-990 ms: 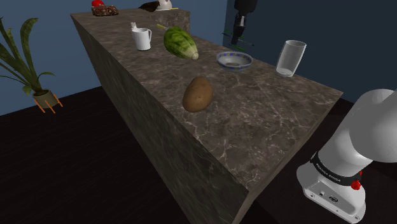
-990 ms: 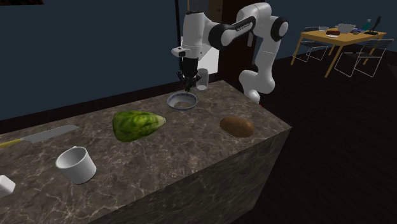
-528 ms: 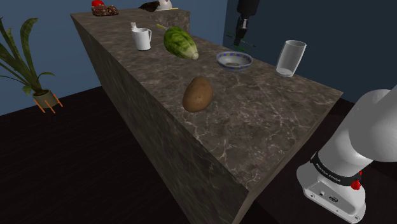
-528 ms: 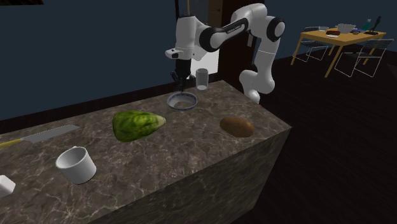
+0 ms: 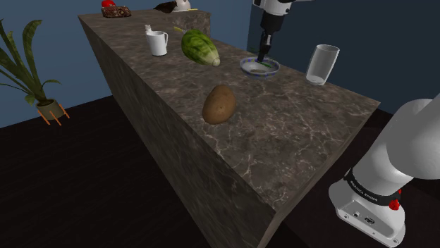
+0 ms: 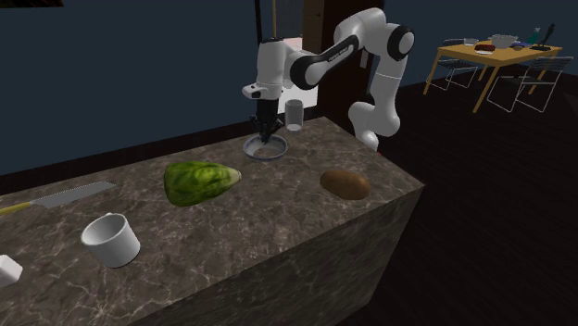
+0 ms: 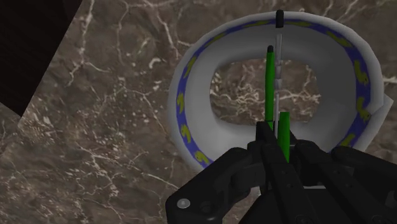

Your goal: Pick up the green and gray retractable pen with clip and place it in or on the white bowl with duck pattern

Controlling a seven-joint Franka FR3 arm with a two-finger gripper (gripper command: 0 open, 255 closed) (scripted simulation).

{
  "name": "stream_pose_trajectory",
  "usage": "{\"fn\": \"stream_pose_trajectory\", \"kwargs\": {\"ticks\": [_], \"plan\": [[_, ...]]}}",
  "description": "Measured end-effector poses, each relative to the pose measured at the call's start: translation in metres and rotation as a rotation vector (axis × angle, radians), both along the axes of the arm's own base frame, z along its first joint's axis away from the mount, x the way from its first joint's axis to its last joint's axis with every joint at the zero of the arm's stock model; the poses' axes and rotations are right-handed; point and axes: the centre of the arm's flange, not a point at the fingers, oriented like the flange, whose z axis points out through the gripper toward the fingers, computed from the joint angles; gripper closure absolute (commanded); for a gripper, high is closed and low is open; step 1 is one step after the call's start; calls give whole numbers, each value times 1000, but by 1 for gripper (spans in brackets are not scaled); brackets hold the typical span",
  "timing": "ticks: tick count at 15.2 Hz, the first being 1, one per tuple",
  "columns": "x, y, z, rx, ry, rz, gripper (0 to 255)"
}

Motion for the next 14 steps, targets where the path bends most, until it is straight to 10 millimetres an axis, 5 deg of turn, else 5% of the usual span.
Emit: {"fn": "stream_pose_trajectory", "kwargs": {"ticks": [7,8,14], "plan": [[0,0,-8,0,-1,0,255],[0,0,-8,0,-1,0,0],[0,0,-8,0,-1,0,0]]}}
